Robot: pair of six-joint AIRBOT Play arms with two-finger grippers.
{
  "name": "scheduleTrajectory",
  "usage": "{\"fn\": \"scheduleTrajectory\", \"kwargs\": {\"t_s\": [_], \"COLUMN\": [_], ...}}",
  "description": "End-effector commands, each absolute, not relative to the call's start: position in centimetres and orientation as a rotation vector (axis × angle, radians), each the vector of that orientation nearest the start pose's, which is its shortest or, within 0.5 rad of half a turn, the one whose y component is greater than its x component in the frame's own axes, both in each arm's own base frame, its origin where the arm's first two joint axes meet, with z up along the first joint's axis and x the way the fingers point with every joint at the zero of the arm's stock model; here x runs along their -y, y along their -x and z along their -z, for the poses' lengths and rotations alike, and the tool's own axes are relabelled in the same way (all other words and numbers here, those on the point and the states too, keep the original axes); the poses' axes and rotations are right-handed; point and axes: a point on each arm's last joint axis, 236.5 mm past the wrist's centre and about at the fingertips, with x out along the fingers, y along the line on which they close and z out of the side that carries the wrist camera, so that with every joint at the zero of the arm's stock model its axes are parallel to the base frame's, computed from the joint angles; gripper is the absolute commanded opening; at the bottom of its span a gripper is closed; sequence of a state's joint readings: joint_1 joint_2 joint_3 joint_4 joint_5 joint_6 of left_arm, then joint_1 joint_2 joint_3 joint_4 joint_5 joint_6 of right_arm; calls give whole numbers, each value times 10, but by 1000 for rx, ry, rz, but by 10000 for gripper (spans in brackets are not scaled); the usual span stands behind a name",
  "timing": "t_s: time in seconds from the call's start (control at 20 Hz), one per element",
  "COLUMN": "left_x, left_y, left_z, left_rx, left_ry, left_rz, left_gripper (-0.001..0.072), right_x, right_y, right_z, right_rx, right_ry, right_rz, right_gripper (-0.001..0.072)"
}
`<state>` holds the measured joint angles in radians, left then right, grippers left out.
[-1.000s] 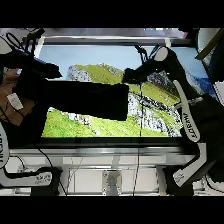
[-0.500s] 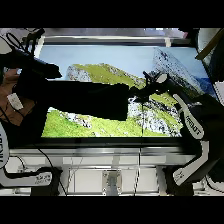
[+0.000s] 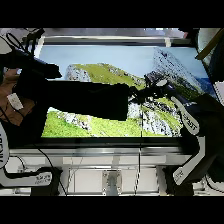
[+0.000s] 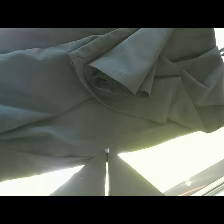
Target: Fold the clothes and pants, and hang the long-sleeved shirts on hangers.
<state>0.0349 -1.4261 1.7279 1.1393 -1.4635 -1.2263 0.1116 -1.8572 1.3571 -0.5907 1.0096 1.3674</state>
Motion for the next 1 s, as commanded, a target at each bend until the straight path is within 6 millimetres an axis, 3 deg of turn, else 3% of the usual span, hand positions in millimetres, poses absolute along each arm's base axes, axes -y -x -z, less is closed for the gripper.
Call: {"fn": "scheduleTrajectory", "kwargs": {"t_s": [0.0, 0.1, 0.15, 0.25, 0.3, 0.5, 0.65, 0.8, 0.95], "left_x": [83, 83, 83, 83, 83, 84, 93, 132, 182], "left_y": [-433, -433, -433, -433, -433, -422, -408, -386, -368], "left_z": [-152, -152, -152, -152, -152, -159, -182, -207, -209], "left_rx": [-1058, -1058, -1058, -1059, -1060, -1068, -1036, -993, -991], "left_ry": [6, 5, 5, 5, 6, -3, 26, 53, 3], "left_rz": [509, 509, 509, 509, 508, 518, 532, 663, 787], "left_gripper": [13, 13, 13, 13, 13, 13, 12, 13, 12], "right_x": [-242, -254, -259, -267, -269, -243, -199, -149, -105], "right_y": [-449, -443, -441, -442, -442, -427, -408, -388, -363], "right_z": [87, 86, 85, 72, 62, 10, -22, -59, -88], "right_rx": [-1388, -1400, -1403, -1398, -1399, -1402, -1417, -1409, -1424], "right_ry": [-774, -761, -769, -821, -820, -707, -589, -534, -551], "right_rz": [-527, -547, -553, -585, -612, -697, -664, -626, -599], "right_gripper": [681, 634, 527, 92, 8, 5, 4, 4, 4]}}
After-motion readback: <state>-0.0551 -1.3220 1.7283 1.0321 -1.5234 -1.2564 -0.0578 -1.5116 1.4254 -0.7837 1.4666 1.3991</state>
